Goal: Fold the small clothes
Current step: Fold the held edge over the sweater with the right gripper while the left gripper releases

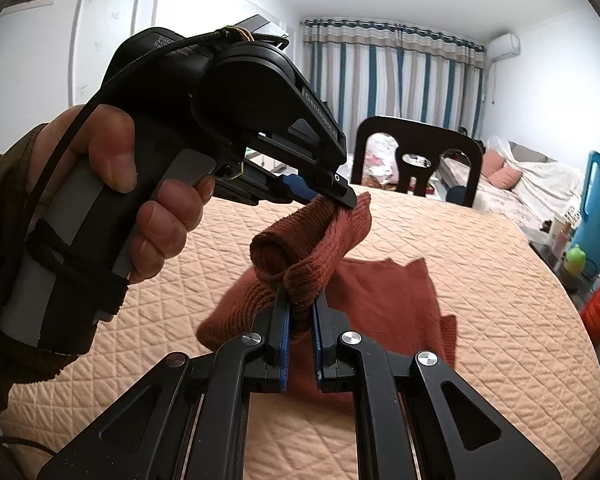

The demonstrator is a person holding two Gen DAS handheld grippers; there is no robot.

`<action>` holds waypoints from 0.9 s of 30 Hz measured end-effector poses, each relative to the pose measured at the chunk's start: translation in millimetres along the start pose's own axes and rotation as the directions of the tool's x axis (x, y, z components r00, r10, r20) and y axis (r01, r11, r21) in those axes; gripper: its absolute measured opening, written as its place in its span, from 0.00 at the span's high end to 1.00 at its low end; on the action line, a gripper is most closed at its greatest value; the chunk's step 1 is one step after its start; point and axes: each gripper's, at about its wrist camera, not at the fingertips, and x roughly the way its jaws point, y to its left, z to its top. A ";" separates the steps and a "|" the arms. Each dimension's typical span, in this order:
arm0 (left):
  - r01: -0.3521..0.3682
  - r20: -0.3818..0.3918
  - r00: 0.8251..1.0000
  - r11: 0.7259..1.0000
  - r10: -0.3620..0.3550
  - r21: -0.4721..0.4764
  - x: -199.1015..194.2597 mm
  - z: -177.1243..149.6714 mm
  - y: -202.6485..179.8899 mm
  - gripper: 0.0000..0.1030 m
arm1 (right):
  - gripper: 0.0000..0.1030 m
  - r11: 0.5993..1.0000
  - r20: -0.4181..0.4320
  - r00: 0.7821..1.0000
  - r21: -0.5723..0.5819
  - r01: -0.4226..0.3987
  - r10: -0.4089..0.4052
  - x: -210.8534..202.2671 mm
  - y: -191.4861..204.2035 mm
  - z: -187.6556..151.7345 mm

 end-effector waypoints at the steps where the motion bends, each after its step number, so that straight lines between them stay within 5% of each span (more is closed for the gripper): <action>1: 0.000 -0.007 1.000 1.000 0.000 0.000 4.9 -0.2 -2.6 0.87 | 0.91 1.000 -0.004 1.000 0.006 0.005 -0.005 -0.5 -2.6 -1.3; 13: 0.008 -0.062 0.998 0.999 -0.006 0.033 50.5 -4.3 -35.6 0.87 | 0.91 0.996 -0.056 0.997 0.081 0.048 -0.044 -5.2 -39.4 -14.4; 25: -0.019 -0.130 0.991 0.999 0.024 0.037 78.0 -17.5 -36.2 0.86 | 0.91 0.974 -0.157 0.987 0.226 -0.005 0.042 5.8 -69.7 -30.0; 27: -0.011 -0.131 0.991 0.999 0.018 0.049 78.3 -18.1 -36.7 0.80 | 0.91 0.965 -0.165 0.984 0.262 -0.020 0.065 6.6 -74.7 -33.0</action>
